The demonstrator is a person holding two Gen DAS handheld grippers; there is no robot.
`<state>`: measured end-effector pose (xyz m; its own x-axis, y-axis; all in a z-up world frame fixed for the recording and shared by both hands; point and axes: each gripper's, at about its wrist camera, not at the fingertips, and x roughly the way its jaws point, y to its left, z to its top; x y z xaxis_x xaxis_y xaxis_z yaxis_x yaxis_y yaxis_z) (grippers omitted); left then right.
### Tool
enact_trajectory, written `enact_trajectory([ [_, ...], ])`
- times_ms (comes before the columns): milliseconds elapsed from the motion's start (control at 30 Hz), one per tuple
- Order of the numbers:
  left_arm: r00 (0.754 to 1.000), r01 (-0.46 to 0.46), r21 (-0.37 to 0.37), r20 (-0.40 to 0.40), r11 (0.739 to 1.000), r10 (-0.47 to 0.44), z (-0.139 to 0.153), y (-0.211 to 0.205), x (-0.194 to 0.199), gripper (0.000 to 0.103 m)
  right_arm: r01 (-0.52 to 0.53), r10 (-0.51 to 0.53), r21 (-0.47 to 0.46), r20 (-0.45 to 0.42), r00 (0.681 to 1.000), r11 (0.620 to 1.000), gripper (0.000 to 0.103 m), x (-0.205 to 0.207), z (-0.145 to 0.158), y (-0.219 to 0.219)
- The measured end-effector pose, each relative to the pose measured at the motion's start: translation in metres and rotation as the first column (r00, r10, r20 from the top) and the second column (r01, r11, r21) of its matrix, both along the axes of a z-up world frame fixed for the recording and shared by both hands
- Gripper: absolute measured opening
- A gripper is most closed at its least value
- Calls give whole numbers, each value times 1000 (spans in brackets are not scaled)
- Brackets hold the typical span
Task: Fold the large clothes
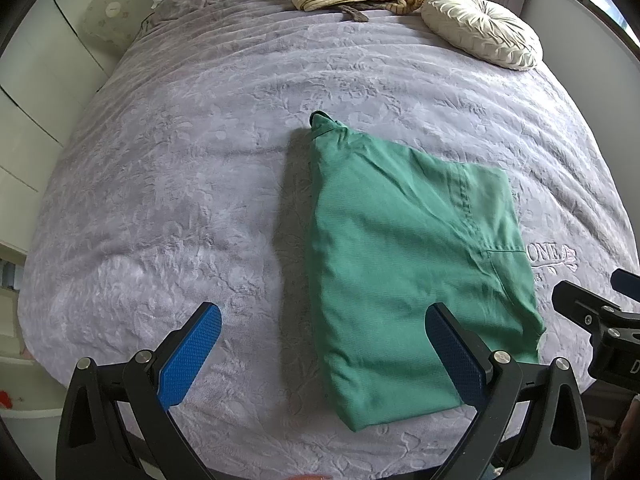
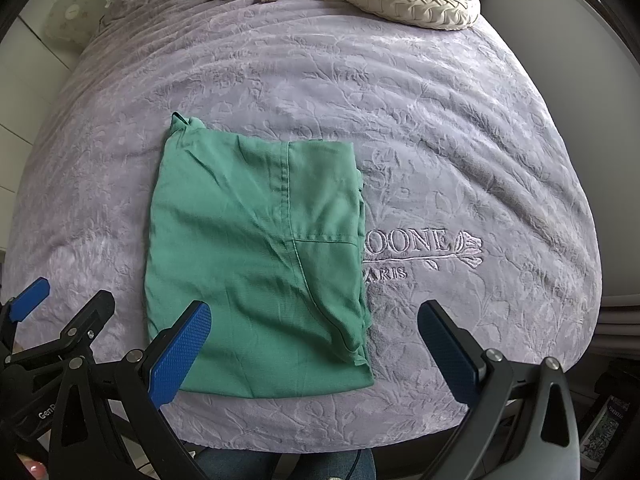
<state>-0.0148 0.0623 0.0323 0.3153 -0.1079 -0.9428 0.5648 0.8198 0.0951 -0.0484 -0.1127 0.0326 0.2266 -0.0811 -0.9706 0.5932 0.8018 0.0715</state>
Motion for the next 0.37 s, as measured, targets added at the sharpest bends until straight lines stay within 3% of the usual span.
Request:
enact_trajectory([
  [367, 1000, 20, -19, 0, 1000, -20, 3, 0, 0, 102, -6, 6, 7, -8, 1000, 1000, 103, -3, -7, -2],
])
